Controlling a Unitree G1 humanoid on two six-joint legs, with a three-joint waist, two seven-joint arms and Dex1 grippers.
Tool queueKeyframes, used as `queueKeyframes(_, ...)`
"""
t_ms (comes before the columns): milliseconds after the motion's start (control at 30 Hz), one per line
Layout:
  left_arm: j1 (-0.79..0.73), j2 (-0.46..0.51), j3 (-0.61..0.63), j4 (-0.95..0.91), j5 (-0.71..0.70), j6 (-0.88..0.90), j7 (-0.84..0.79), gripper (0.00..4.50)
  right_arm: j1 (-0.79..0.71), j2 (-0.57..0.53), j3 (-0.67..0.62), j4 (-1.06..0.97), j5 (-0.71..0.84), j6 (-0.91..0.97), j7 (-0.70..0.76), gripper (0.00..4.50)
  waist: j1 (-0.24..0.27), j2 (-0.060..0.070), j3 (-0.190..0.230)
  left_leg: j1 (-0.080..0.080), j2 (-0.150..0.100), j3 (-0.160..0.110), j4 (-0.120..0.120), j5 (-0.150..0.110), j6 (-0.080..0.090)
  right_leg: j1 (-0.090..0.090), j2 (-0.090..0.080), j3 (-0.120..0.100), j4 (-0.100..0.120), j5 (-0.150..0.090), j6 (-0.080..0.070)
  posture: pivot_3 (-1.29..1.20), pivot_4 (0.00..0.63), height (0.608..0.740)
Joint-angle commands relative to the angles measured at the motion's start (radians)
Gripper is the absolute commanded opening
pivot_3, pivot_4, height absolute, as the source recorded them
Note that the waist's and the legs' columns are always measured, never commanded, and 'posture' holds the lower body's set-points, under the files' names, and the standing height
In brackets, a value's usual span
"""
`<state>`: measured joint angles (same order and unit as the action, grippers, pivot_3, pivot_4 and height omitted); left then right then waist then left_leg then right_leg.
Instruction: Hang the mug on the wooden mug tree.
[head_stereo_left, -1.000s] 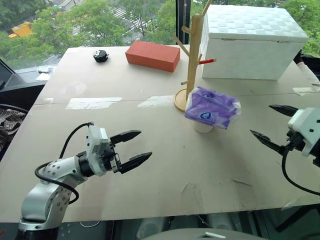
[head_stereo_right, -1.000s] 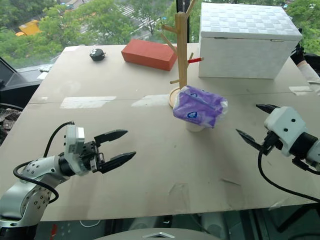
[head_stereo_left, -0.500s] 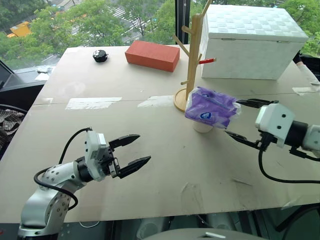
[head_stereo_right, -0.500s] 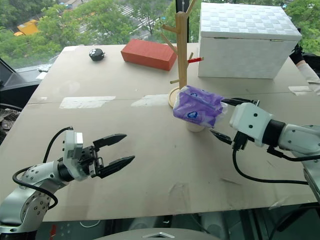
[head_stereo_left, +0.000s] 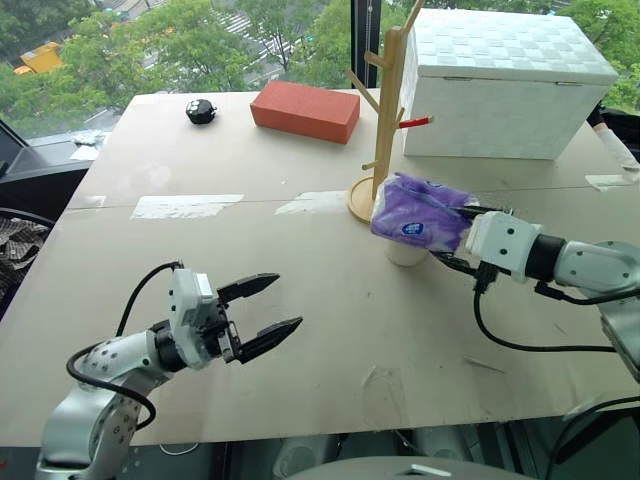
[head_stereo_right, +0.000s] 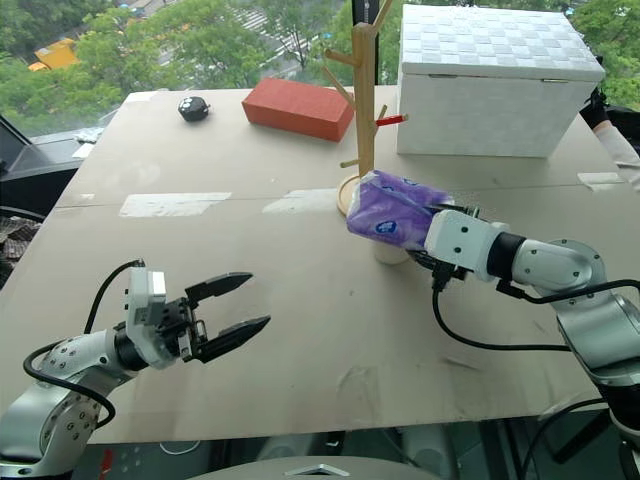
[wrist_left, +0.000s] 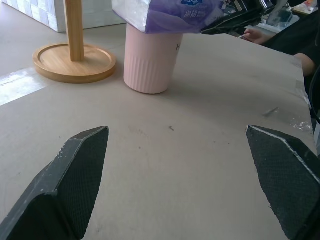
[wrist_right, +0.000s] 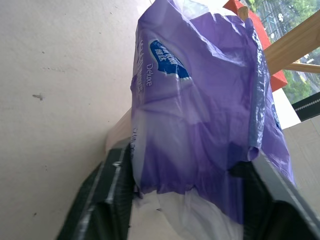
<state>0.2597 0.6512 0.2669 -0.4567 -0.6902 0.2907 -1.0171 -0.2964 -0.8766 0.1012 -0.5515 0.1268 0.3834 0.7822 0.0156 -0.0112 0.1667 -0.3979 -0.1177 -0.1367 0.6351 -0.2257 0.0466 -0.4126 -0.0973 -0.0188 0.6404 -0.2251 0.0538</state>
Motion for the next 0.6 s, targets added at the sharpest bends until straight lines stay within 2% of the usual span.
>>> queueKeyframes(33, 0.008, -0.005, 0.016, -0.041, -0.008, -0.02, 0.005, 4.5, 0.005, 0.006, -0.08, -0.034, 0.034, -0.01, 0.006, 0.99, 0.0, 0.0, 0.0, 0.0, 0.0, 0.0, 0.0, 0.0, 0.0, 0.0, 0.0, 0.0, 0.0, 0.0, 0.0, 0.0, 0.15, 0.74)
queueKeyframes(100, 0.006, -0.009, 0.011, -0.038, -0.009, -0.02, 0.005, 4.5, 0.024, 0.017, -0.168, -0.047, 0.09, 0.013, -0.004, 0.03, 0.001, 0.0, 0.0, 0.0, 0.0, 0.0, 0.0, 0.0, 0.0, 0.0, 0.0, 0.0, 0.0, 0.0, 0.0, 0.0, 0.15, 0.74)
queueKeyframes(233, 0.008, -0.02, -0.001, -0.038, -0.008, -0.023, 0.003, 4.5, 0.069, 0.022, -0.368, -0.056, 0.177, 0.1, -0.029, 0.03, 0.003, 0.0, 0.0, 0.0, 0.0, 0.0, 0.0, 0.0, 0.0, 0.0, 0.0, 0.0, 0.0, 0.0, 0.0, 0.0, 0.15, 0.74)
queueKeyframes(367, 0.001, -0.029, -0.014, -0.033, -0.006, -0.024, 0.004, 4.5, 0.148, -0.009, -0.516, -0.006, 0.155, 0.138, -0.045, 0.03, 0.007, 0.0, 0.0, 0.0, 0.0, 0.0, 0.0, 0.0, 0.0, 0.0, 0.0, 0.0, 0.0, 0.0, 0.0, 0.0, 0.15, 0.74)
queueKeyframes(500, -0.015, -0.035, -0.029, -0.025, -0.001, -0.026, 0.006, 4.5, 0.239, -0.031, -0.523, 0.12, 0.044, 0.104, -0.096, 0.03, 0.005, 0.0, 0.0, 0.0, 0.0, 0.001, 0.0, 0.0, 0.0, 0.0, 0.0, 0.001, 0.0, 0.0, 0.0, 0.0, 0.15, 0.74)
queueKeyframes(600, -0.03, -0.04, -0.04, -0.019, 0.0, -0.028, 0.013, 4.5, 0.305, -0.02, -0.422, 0.277, -0.08, -0.024, -0.146, 0.03, 0.003, -0.001, -0.001, 0.001, 0.0, 0.002, 0.0, 0.0, 0.0, 0.001, 0.0, 0.001, 0.001, 0.0, 0.0, 0.0, 0.15, 0.74)
